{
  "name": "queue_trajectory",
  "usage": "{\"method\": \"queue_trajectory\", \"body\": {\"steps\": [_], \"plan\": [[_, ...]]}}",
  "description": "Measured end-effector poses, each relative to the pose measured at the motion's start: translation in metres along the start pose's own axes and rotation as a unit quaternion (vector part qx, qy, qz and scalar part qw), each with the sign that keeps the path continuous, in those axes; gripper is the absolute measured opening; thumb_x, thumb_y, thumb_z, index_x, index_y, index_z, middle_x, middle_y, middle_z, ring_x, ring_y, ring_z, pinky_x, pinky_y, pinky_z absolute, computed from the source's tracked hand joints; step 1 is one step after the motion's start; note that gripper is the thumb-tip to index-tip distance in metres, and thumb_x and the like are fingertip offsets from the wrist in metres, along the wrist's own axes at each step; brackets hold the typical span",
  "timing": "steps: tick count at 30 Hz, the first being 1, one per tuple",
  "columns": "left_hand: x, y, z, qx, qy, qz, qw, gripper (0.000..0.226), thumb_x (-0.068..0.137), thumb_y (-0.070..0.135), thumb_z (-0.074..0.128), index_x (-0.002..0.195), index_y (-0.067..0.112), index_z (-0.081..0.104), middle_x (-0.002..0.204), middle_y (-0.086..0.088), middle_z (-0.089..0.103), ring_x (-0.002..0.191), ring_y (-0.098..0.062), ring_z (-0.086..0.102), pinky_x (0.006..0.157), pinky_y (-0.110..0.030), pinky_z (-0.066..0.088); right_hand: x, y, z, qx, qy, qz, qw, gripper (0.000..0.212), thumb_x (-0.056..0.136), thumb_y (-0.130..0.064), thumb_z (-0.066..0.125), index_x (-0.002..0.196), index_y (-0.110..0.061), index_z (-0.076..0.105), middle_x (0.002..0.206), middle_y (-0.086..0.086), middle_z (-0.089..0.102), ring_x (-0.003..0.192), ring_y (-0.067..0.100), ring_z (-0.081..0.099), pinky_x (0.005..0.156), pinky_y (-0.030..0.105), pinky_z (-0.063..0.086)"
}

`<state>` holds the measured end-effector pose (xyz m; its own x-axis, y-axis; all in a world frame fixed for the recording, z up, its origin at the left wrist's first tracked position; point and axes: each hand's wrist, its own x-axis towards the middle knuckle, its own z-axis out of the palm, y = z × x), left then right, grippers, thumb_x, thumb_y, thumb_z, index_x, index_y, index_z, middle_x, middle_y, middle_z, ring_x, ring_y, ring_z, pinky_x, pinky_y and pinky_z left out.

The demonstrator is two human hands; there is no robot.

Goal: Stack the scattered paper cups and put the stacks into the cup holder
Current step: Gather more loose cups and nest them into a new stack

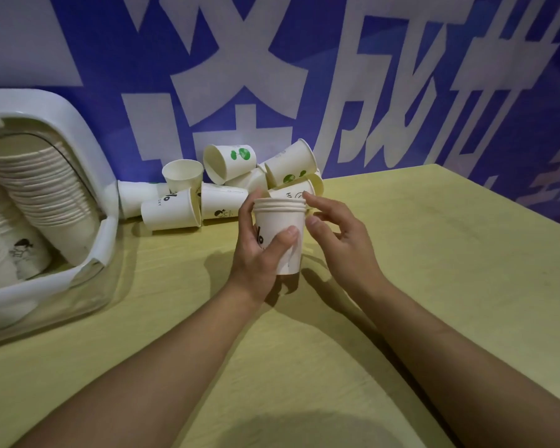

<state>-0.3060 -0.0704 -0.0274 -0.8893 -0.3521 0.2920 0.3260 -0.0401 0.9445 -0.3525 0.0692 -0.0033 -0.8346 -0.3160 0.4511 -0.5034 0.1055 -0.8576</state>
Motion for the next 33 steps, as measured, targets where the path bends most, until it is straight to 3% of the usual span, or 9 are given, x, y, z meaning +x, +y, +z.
{"method": "queue_trajectory", "body": {"steps": [3,6,11,15,20,26,29,30,33], "plan": [[0.003,-0.001,0.0,-0.011,0.008,-0.019,1.0,0.071,0.067,0.052,0.074,0.131,0.051,0.045,0.124,-0.007,0.06,0.104,-0.036,0.065,0.075,-0.05,0.062,-0.002,0.001,-0.002,-0.014,-0.013,0.004,1.0,0.035,0.102,-0.026,0.055,0.132,-0.044,0.055,0.133,-0.018,0.056,0.113,-0.005,0.054,0.08,0.008,0.047],[0.006,-0.002,0.001,-0.044,0.024,-0.037,0.998,0.057,0.068,0.054,0.074,0.12,0.057,0.051,0.119,-0.01,0.062,0.097,-0.035,0.066,0.074,-0.055,0.06,-0.002,0.0,-0.005,-0.048,-0.01,-0.026,0.998,0.038,0.101,-0.02,0.057,0.134,-0.04,0.055,0.131,-0.013,0.057,0.112,0.002,0.056,0.085,0.017,0.052],[0.015,-0.01,-0.001,-0.119,0.067,-0.041,0.99,0.054,0.075,0.059,0.071,0.125,0.044,0.056,0.124,-0.027,0.06,0.096,-0.04,0.061,0.083,-0.068,0.051,0.049,0.0,-0.018,-0.25,0.006,-0.071,0.966,0.039,0.096,-0.021,0.066,0.133,-0.032,0.061,0.124,-0.013,0.057,0.11,0.007,0.053,0.094,0.028,0.05],[0.016,-0.006,-0.002,-0.138,0.089,-0.046,0.985,0.062,0.076,0.067,0.063,0.13,0.039,0.052,0.115,-0.022,0.063,0.083,-0.039,0.063,0.068,-0.063,0.051,0.11,-0.013,-0.021,-0.449,-0.085,-0.104,0.883,0.049,0.092,-0.031,0.071,0.138,-0.033,0.056,0.145,-0.004,0.052,0.134,0.021,0.041,0.111,0.043,0.036],[0.016,-0.006,-0.004,-0.122,0.093,-0.029,0.988,0.061,0.079,0.065,0.062,0.135,0.042,0.049,0.13,-0.02,0.058,0.104,-0.05,0.062,0.08,-0.072,0.053,0.169,-0.016,-0.019,-0.602,-0.198,-0.167,0.755,0.07,0.084,-0.044,0.077,0.145,-0.037,0.045,0.15,-0.006,0.047,0.144,0.025,0.031,0.113,0.051,0.024],[0.016,-0.005,-0.003,-0.133,0.08,-0.027,0.987,0.06,0.078,0.063,0.064,0.134,0.046,0.05,0.127,-0.019,0.061,0.099,-0.05,0.062,0.079,-0.074,0.052,0.192,-0.009,-0.015,-0.666,-0.235,-0.189,0.683,0.076,0.081,-0.046,0.079,0.146,-0.034,0.042,0.145,-0.002,0.052,0.138,0.027,0.038,0.113,0.052,0.024],[0.014,-0.004,-0.002,-0.141,0.068,-0.024,0.987,0.058,0.079,0.061,0.064,0.134,0.047,0.051,0.13,-0.018,0.061,0.11,-0.057,0.059,0.083,-0.073,0.052,0.188,-0.016,-0.022,-0.651,-0.204,-0.209,0.7,0.073,0.082,-0.047,0.078,0.145,-0.032,0.044,0.14,-0.001,0.055,0.131,0.026,0.042,0.109,0.048,0.027],[0.014,-0.004,-0.001,-0.141,0.064,-0.022,0.988,0.057,0.08,0.06,0.065,0.134,0.047,0.051,0.13,-0.017,0.061,0.11,-0.057,0.058,0.083,-0.072,0.052,0.183,-0.02,-0.024,-0.627,-0.185,-0.201,0.729,0.072,0.081,-0.048,0.078,0.143,-0.032,0.045,0.138,-0.002,0.057,0.128,0.025,0.044,0.107,0.046,0.028],[0.011,-0.002,0.0,-0.128,0.048,-0.003,0.991,0.052,0.079,0.057,0.067,0.129,0.051,0.055,0.131,-0.016,0.062,0.106,-0.048,0.063,0.085,-0.071,0.051,0.155,-0.034,-0.029,-0.461,-0.103,-0.147,0.869,0.069,0.079,-0.043,0.08,0.139,-0.029,0.048,0.131,-0.003,0.06,0.119,0.021,0.051,0.102,0.043,0.038]]}}
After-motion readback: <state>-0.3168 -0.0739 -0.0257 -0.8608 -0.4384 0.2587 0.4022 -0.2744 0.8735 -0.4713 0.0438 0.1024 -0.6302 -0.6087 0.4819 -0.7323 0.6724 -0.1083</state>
